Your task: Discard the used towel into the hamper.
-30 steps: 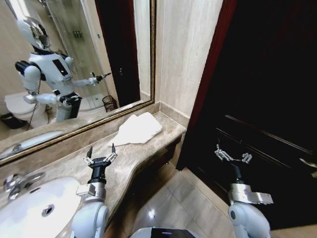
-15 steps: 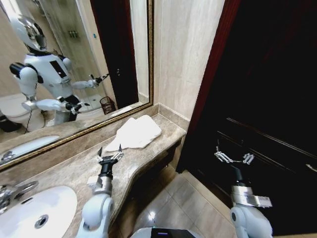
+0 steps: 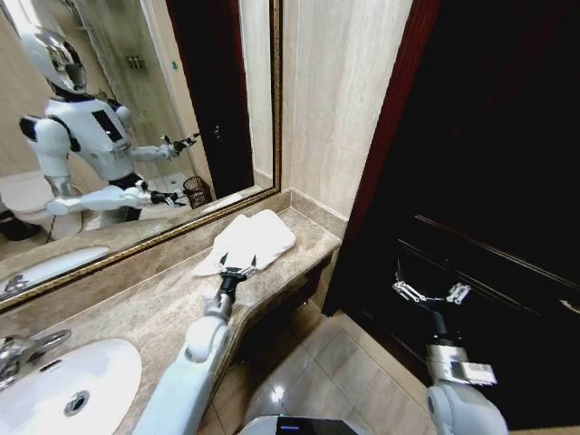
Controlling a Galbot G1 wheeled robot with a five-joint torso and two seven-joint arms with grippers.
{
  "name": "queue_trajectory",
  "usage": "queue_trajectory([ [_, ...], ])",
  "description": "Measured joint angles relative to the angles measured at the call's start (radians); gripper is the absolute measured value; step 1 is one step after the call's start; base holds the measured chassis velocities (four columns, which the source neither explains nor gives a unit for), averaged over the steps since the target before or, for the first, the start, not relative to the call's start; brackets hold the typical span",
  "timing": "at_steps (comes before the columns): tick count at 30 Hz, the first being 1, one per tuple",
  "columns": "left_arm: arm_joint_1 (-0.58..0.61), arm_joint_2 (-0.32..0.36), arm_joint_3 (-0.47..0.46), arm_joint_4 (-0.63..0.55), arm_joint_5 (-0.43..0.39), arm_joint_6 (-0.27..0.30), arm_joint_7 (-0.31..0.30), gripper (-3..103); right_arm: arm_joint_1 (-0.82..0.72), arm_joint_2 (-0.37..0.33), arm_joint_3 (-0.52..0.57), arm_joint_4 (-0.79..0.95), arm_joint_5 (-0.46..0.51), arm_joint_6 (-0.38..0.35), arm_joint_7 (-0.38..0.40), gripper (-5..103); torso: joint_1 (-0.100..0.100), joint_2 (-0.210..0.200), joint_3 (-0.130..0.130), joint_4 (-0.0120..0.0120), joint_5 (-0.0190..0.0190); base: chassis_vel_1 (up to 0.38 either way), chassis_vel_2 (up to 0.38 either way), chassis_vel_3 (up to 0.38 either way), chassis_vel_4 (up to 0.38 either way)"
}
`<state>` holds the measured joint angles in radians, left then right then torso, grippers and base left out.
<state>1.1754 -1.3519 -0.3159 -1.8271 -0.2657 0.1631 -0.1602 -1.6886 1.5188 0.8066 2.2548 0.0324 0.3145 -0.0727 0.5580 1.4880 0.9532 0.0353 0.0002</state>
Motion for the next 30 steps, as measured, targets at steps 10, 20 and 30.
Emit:
queue_trajectory([
  [10,-0.232,-0.074,0.139,0.193,0.0,0.076,-0.075,100,-0.022,0.0,0.014,0.004,-0.022,-0.011,0.033,100,0.0,0.0,0.0,-0.0003,0.0,0.0,0.0,0.0,0.0],
  [20,-0.335,-0.103,0.205,0.341,-0.008,0.084,-0.108,100,-0.03,0.004,0.013,-0.008,-0.055,-0.004,0.054,100,0.0,0.0,0.0,0.0,-0.0001,0.0,0.0,0.0,0.0],
  [30,-0.479,-0.102,0.207,0.506,-0.061,0.117,-0.137,100,-0.026,0.01,0.017,-0.018,-0.059,0.001,0.054,100,0.0,0.0,0.0,-0.0003,-0.0001,0.0,0.0,0.0,0.0],
])
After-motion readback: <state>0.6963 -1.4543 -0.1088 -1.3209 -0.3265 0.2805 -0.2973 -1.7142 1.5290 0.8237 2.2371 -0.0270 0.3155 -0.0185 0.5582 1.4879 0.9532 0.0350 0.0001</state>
